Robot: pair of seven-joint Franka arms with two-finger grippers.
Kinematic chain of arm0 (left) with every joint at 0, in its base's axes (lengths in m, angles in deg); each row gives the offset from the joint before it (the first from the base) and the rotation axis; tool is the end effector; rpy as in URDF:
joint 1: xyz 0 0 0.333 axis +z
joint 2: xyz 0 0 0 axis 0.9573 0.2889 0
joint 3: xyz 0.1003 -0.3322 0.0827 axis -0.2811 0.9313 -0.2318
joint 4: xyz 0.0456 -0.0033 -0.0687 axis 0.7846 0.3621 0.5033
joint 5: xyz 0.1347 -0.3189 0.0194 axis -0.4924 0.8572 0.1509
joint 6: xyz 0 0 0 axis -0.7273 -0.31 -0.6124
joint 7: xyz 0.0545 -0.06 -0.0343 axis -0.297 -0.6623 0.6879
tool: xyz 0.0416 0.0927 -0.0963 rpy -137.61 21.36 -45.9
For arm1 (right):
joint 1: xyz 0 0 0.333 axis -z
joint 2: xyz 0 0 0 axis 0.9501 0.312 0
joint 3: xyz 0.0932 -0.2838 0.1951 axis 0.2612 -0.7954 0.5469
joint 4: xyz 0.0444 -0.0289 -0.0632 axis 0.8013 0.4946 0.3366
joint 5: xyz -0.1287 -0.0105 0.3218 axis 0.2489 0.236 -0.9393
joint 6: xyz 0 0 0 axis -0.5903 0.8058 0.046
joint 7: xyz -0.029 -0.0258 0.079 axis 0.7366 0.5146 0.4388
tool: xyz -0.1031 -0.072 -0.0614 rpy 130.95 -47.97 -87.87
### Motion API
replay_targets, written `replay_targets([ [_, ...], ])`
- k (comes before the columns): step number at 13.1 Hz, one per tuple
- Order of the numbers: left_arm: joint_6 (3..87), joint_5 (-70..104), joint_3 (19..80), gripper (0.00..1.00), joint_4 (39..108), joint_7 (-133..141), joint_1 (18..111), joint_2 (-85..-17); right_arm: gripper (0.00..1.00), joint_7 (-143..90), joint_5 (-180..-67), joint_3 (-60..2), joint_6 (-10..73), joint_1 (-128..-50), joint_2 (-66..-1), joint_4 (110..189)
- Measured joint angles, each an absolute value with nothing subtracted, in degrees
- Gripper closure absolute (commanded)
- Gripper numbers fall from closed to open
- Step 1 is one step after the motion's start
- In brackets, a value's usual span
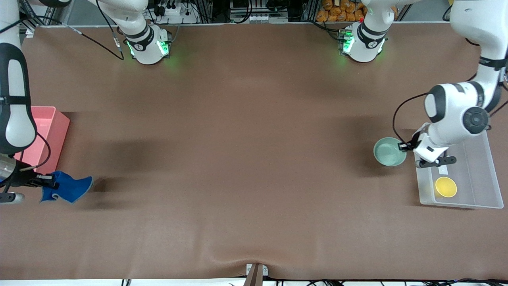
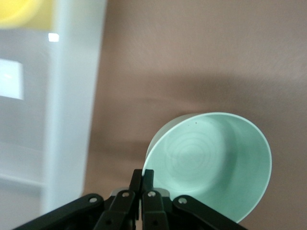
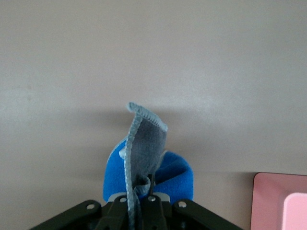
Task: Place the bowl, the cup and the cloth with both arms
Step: 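Carry the bowl into the clear tray while the right gripper lifts the cloth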
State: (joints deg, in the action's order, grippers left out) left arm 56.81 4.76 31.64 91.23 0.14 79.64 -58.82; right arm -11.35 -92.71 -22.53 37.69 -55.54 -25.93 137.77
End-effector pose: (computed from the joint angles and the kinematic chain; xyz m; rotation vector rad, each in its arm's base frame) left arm 0.5539 0.0608 0.3208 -3.0996 -0.1767 0.1735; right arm 0.6637 -0.1736 0.3761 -3.0580 -0.0436 -0.1316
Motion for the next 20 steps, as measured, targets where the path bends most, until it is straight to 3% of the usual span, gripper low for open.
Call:
replay_targets([
  [3,42.4,5.2,31.5,1.0,78.5,-6.5,82.9,-59.3,1.0,-11.3,-92.7,-22.5,37.6,-55.6,-25.7,138.7],
  [6,37.9,6.4,31.3,1.0,73.5,-18.3,89.3,-59.2,1.0,-11.3,-92.7,-22.6,32.6,-55.5,-27.6,138.2],
  [10,38.5,6.8,31.2,1.0,72.3,-29.9,96.6,-55.6,1.0,-11.3,-92.5,-23.0,24.3,-54.6,-32.7,137.9],
  [15,48.3,6.8,31.2,1.0,71.2,-37.0,101.6,-46.6,1.0,-10.9,-86.5,-23.5,16.2,-52.0,-38.3,137.6],
  [20,54.0,7.4,31.8,1.0,70.8,-37.2,101.5,-42.6,1.0,-1.6,-79.1,-23.7,11.7,-45.7,-39.6,134.3],
])
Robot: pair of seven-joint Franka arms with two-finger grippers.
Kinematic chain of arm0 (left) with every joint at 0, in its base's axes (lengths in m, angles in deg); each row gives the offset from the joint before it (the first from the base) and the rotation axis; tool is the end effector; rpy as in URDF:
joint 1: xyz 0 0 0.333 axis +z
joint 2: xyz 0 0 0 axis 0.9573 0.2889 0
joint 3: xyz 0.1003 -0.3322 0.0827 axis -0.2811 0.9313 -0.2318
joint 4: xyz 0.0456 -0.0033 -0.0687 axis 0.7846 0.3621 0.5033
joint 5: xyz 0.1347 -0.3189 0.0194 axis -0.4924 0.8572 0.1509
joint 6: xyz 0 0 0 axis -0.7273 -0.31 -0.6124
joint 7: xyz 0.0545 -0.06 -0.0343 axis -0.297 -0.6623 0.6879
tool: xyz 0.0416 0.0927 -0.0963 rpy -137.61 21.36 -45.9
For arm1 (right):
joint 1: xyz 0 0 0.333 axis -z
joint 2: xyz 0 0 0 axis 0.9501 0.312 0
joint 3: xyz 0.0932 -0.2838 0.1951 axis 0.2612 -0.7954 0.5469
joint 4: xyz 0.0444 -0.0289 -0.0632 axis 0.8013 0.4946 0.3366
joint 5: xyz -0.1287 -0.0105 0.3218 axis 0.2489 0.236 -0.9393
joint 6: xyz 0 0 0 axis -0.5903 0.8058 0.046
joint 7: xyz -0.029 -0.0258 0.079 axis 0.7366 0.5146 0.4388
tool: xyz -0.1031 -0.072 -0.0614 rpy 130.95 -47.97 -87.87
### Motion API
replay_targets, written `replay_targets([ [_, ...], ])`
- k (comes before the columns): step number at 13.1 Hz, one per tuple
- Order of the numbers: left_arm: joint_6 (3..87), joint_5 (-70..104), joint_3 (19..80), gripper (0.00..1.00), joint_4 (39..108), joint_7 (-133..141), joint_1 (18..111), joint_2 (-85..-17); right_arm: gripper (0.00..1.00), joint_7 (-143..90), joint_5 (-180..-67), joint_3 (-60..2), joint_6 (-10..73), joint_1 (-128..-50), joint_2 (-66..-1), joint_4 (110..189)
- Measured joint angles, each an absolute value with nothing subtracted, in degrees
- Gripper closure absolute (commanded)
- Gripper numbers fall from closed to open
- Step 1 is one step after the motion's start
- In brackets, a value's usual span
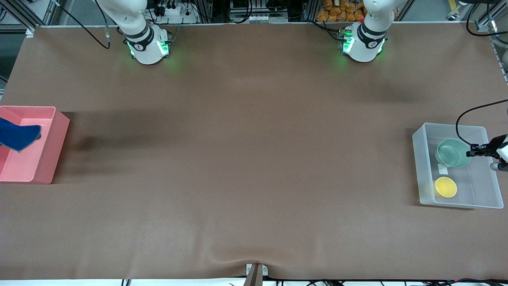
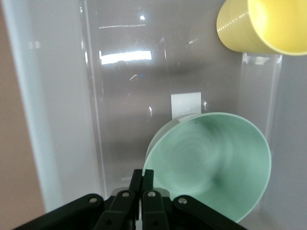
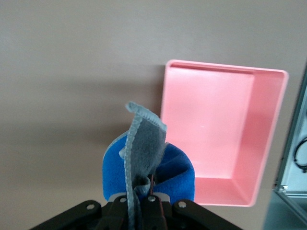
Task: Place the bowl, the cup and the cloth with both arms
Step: 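Carry the bowl into the clear tray while the right gripper lifts the cloth, then release the cloth into the pink tray while the left gripper releases the bowl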
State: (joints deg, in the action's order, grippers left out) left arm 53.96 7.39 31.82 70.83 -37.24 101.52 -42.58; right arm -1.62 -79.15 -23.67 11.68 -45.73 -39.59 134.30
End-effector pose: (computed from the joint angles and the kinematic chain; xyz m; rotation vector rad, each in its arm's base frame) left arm 0.5779 0.3043 0.2796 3.0854 -0.1972 -0.1139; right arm 0.5363 -0.2811 0.5188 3.0623 0.1261 -0.2242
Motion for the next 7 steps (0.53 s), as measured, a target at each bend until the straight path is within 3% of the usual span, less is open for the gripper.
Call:
replay_targets([
  [5,58.5,7.4,32.0,1.0,71.9,-37.2,101.5,-40.5,1.0,3.0,-75.4,-23.7,19.6,-41.2,-36.7,134.4],
  [6,59.0,7.4,32.0,1.0,72.1,-37.2,101.4,-40.5,0.76,3.0,-75.3,-23.6,21.6,-41.2,-35.0,134.5],
  [7,59.5,7.4,32.0,1.0,72.3,-36.8,101.0,-40.5,0.29,3.0,-75.3,-23.5,24.0,-41.2,-33.2,134.5],
])
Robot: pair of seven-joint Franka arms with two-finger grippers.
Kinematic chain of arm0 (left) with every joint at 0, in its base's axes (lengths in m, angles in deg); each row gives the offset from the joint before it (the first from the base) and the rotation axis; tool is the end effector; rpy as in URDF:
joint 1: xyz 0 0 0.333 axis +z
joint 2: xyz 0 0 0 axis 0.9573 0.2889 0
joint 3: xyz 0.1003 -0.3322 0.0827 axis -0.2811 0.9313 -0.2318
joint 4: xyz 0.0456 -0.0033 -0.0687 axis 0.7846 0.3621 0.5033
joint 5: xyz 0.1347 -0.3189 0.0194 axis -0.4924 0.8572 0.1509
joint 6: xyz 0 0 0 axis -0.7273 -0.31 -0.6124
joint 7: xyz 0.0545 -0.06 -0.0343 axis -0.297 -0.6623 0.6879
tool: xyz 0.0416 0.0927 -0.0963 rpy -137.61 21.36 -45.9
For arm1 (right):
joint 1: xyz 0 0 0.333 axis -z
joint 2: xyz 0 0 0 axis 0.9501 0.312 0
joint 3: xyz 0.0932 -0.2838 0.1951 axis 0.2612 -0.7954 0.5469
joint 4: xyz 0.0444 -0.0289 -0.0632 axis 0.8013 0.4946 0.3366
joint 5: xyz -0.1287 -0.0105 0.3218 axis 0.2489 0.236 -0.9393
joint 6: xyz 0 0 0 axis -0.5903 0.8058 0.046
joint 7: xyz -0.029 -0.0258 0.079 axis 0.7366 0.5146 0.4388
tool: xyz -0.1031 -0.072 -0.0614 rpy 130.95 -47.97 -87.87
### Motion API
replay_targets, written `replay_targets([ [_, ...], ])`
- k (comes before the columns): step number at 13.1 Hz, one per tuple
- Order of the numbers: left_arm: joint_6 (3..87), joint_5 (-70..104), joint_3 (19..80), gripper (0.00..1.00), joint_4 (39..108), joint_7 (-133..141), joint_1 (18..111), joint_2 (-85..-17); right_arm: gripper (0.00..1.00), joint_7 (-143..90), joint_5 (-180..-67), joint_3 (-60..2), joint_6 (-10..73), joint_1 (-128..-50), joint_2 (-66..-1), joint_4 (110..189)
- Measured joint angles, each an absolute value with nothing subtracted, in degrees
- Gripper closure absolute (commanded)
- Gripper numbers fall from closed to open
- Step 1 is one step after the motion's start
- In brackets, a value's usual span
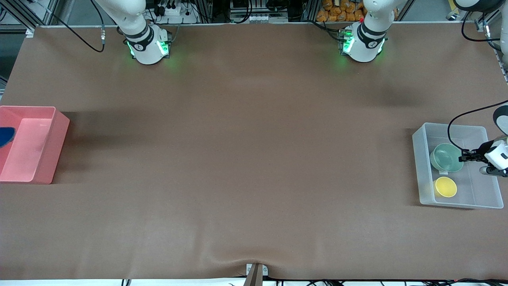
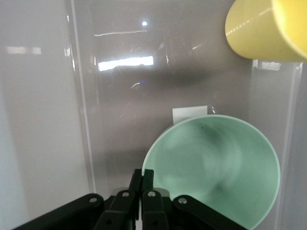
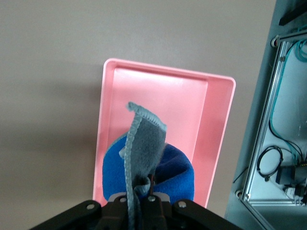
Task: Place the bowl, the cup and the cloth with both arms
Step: 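Release the cloth into the pink tray while the left gripper releases the bowl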
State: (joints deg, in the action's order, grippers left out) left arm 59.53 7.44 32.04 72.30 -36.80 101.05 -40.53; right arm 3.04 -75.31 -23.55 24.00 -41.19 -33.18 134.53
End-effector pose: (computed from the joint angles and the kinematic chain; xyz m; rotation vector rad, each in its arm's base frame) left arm 0.5849 0.2992 0.2539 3.1025 -0.2030 -0.0646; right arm 0.5526 -0.3497 0.4649 2.9731 0.1903 -0.1471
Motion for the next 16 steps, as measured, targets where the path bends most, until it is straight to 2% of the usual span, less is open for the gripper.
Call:
replay_targets([
  [1,60.2,7.4,32.0,0.95,72.6,-36.3,100.7,-40.6,0.0,3.0,-75.3,-23.5,26.0,-41.2,-31.3,134.6],
  [2,60.9,7.4,32.0,0.64,72.8,-36.1,100.3,-40.6,0.0,3.0,-75.3,-23.4,27.5,-41.2,-29.6,134.6],
  [3,61.3,7.4,32.0,0.5,72.9,-36.0,100.0,-40.6,0.0,2.9,-75.3,-23.3,28.4,-41.3,-28.3,134.6],
  [6,62.4,7.2,32.1,0.38,73.5,-35.7,98.6,-40.6,0.0,-2.3,-75.5,-22.1,25.0,-44.5,-28.7,133.3],
  [8,62.8,5.5,32.1,0.33,73.5,-35.4,98.0,-40.6,0.0,-9.7,-75.5,-21.8,18.7,-50.2,-31.4,132.3],
  [10,62.4,4.0,32.0,0.33,73.2,-35.2,98.0,-41.1,0.0,-16.7,-75.7,-21.6,13.5,-56.4,-34.6,132.2],
  [13,55.5,2.8,32.0,0.3,70.2,-35.2,97.2,-42.3,0.0,-22.9,-80.2,-21.5,7.3,-61.6,-38.7,132.2],
  [14,52.8,2.6,32.0,0.26,68.9,-34.8,96.5,-42.8,0.0,-23.5,-82.0,-21.5,5.0,-62.0,-40.3,132.1],
  [15,50.4,2.2,32.0,0.22,67.7,-34.2,95.7,-43.5,0.0,-23.7,-83.4,-21.6,2.6,-62.0,-41.9,132.1],
  [16,48.0,2.0,32.0,0.0,66.7,-33.4,94.9,-44.3,0.0,-23.7,-84.2,-21.7,0.3,-62.0,-43.7,132.1],
])
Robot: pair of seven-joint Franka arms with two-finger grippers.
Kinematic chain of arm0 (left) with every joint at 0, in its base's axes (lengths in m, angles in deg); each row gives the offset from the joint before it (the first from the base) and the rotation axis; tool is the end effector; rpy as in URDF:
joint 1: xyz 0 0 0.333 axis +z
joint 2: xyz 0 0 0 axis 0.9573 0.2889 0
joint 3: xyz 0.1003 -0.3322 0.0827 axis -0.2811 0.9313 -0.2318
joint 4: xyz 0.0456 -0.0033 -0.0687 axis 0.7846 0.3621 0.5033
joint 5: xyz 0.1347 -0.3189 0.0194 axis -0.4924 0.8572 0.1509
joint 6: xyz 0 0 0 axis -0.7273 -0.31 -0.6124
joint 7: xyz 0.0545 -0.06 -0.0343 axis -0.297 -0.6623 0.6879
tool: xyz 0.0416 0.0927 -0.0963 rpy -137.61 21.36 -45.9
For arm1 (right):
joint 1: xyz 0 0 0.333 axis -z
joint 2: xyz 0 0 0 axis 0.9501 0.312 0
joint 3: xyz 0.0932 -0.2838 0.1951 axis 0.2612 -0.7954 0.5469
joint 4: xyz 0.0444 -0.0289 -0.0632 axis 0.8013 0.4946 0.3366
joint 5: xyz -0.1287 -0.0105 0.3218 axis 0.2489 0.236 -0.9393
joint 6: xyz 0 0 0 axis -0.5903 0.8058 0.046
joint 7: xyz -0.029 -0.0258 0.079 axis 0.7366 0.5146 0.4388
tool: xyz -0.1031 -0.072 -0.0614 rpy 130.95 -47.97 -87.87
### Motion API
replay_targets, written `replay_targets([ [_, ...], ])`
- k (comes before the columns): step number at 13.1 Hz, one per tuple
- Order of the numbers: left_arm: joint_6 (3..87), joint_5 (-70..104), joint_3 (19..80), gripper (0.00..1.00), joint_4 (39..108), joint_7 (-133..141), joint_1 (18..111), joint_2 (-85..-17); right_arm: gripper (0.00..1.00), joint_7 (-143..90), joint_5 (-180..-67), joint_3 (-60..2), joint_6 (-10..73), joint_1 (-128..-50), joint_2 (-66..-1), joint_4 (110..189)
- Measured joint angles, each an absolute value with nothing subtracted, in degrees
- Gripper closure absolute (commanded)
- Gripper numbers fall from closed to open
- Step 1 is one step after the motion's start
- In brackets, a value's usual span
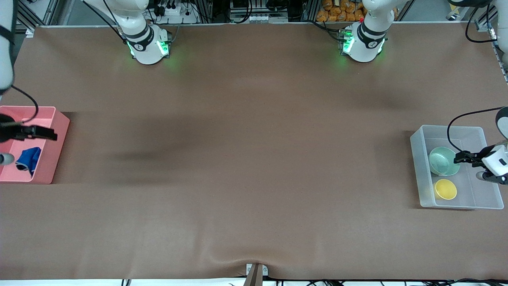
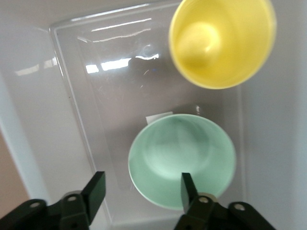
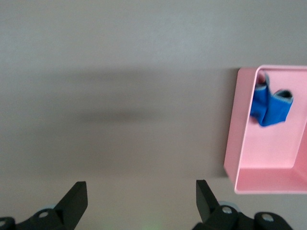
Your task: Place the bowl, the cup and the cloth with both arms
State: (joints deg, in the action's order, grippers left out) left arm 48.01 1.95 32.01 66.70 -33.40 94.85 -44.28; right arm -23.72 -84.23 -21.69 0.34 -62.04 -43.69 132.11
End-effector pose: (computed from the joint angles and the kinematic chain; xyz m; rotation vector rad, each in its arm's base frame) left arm 0.6135 0.2429 0.3198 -3.0862 0.3567 0.1775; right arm 0.5584 -0.0847 0.5621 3.1191 -0.0056 -0.2941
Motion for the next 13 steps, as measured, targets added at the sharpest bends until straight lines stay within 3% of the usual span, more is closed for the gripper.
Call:
replay_targets([
  [4,42.7,1.6,31.1,0.0,64.4,-23.9,89.8,-47.6,0.0,-28.3,-88.1,-21.9,-5.5,-62.1,-51.1,132.2],
  [7,40.4,1.5,25.3,0.0,64.4,-14.1,80.7,-48.9,0.0,-30.9,-89.1,-21.7,-7.3,-65.0,-55.1,132.9],
  [13,34.8,6.5,23.6,0.0,64.0,-3.4,72.9,-55.5,0.0,-31.4,-89.0,-24.0,-7.0,-68.9,-56.8,133.7],
])
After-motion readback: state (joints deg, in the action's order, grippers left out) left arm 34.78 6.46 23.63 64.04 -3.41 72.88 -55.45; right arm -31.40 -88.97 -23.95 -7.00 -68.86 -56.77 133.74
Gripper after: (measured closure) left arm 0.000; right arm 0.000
